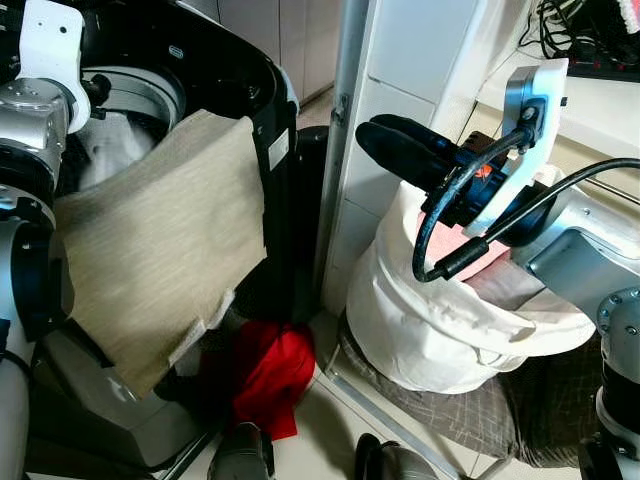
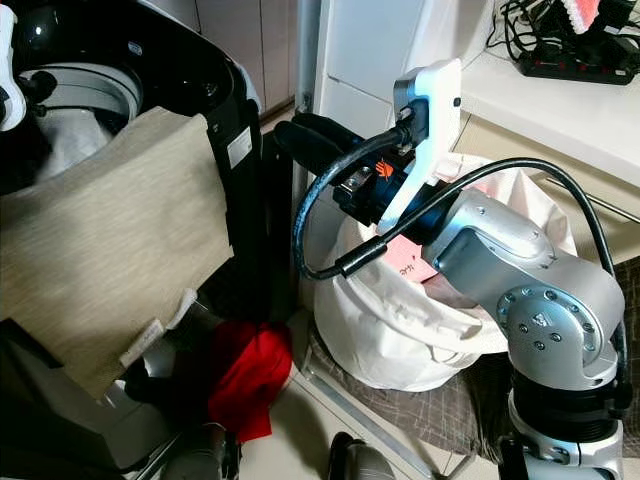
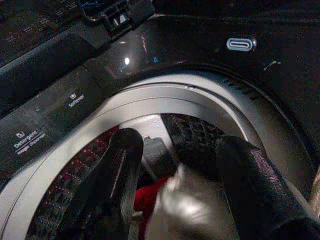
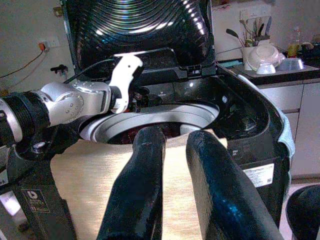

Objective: Clothes washing

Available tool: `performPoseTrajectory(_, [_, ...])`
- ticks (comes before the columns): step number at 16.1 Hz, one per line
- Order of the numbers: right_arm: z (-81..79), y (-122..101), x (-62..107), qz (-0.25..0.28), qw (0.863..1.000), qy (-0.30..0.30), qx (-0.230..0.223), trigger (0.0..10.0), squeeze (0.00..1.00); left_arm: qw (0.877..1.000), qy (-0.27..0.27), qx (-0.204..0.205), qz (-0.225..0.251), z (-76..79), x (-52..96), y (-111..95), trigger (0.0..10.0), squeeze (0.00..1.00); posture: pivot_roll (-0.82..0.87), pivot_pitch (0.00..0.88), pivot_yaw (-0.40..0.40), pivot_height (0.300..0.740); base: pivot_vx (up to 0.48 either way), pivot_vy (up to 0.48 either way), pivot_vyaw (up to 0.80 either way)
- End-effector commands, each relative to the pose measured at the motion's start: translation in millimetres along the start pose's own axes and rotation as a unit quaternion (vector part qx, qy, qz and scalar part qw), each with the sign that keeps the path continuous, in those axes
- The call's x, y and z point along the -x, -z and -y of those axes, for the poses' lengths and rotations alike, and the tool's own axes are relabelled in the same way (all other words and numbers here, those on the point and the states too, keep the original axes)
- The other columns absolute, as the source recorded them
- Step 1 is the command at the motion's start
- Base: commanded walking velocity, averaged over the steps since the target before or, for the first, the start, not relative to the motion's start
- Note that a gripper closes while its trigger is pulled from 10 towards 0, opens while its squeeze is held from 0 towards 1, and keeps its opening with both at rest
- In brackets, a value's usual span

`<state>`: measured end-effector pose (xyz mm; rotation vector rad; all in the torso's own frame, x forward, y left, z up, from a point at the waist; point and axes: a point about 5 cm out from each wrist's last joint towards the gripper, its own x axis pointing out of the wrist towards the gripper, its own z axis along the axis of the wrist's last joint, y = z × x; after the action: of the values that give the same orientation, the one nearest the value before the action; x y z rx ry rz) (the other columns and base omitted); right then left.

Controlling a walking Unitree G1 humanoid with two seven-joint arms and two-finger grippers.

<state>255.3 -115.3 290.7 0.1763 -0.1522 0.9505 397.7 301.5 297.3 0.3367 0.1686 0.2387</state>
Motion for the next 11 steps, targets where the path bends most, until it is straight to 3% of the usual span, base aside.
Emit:
performPoseTrajectory(1, [0.5, -1.4, 0.7, 0.001, 1.000, 0.007, 0.009, 10.0, 0.00, 1.000, 0.002, -0.002, 0.028, 0.2, 1.0, -14.2, 10.0, 1.00, -0.06, 0.035, 0.004, 0.740, 0.000, 0.000, 0.00])
performPoseTrajectory(2, [1.7, -1.0, 1.5, 0.003, 1.000, 0.021, 0.012, 10.0, 0.00, 0.999, 0.018, 0.031, 0.038, 7.4, 0.0, -15.1, 10.0, 0.92, -0.06, 0.035, 0.011, 0.740, 0.000, 0.000, 0.00])
performPoseTrajectory(3, [7.0, 0.4, 3.2, 0.011, 0.998, 0.066, 0.020, 10.0, 0.00, 0.988, 0.070, 0.114, 0.072, 24.7, -1.2, -19.3, 10.0, 0.00, -0.07, 0.035, 0.012, 0.740, 0.000, 0.000, 0.00])
performPoseTrajectory(4, [10.4, 2.9, 4.1, 0.012, 0.995, 0.097, 0.030, 10.0, 0.00, 0.978, 0.102, 0.158, 0.087, 34.8, -1.4, -20.0, 10.0, 0.00, -0.07, 0.038, 0.018, 0.740, 0.000, 0.000, 0.00])
performPoseTrajectory(5, [12.7, 10.1, 5.0, 0.004, 0.988, 0.136, 0.066, 10.0, 0.00, 0.953, 0.169, 0.229, 0.103, 55.2, -0.6, -18.8, 10.0, 0.00, -0.07, 0.037, 0.019, 0.740, 0.000, 0.000, 0.00])
performPoseTrajectory(6, [13.2, 14.1, 6.1, 0.000, 0.985, 0.154, 0.079, 10.0, 0.00, 0.942, 0.191, 0.249, 0.122, 64.1, 1.3, -18.4, 10.0, 0.00, -0.07, 0.037, 0.020, 0.740, 0.000, 0.000, 0.00])
performPoseTrajectory(7, [12.3, 24.1, 9.0, 0.004, 0.979, 0.187, 0.084, 10.0, 0.00, 0.918, 0.225, 0.281, 0.165, 84.6, 17.5, -13.9, 10.0, 0.00, -0.07, 0.033, 0.021, 0.740, 0.000, 0.000, 0.00])
performPoseTrajectory(8, [9.8, 32.2, 11.8, 0.009, 0.974, 0.213, 0.082, 10.0, 0.00, 0.918, 0.242, 0.241, 0.200, 98.5, 42.2, -3.6, 10.0, 0.00, -0.07, 0.030, 0.019, 0.740, 0.000, 0.000, 0.00])
performPoseTrajectory(9, [7.7, 35.3, 12.6, 0.013, 0.973, 0.217, 0.075, 10.0, 0.00, 0.918, 0.243, 0.227, 0.216, 103.2, 52.5, 2.0, 10.0, 0.00, -0.07, 0.030, 0.019, 0.740, 0.000, 0.000, 0.00])
performPoseTrajectory(11, [3.8, 45.0, 15.4, 0.021, 0.972, 0.226, 0.056, 10.0, 0.00, 0.899, 0.249, 0.240, 0.270, 111.6, 79.0, 7.9, 10.0, 0.00, -0.07, 0.025, 0.014, 0.740, 0.000, 0.000, 0.00])
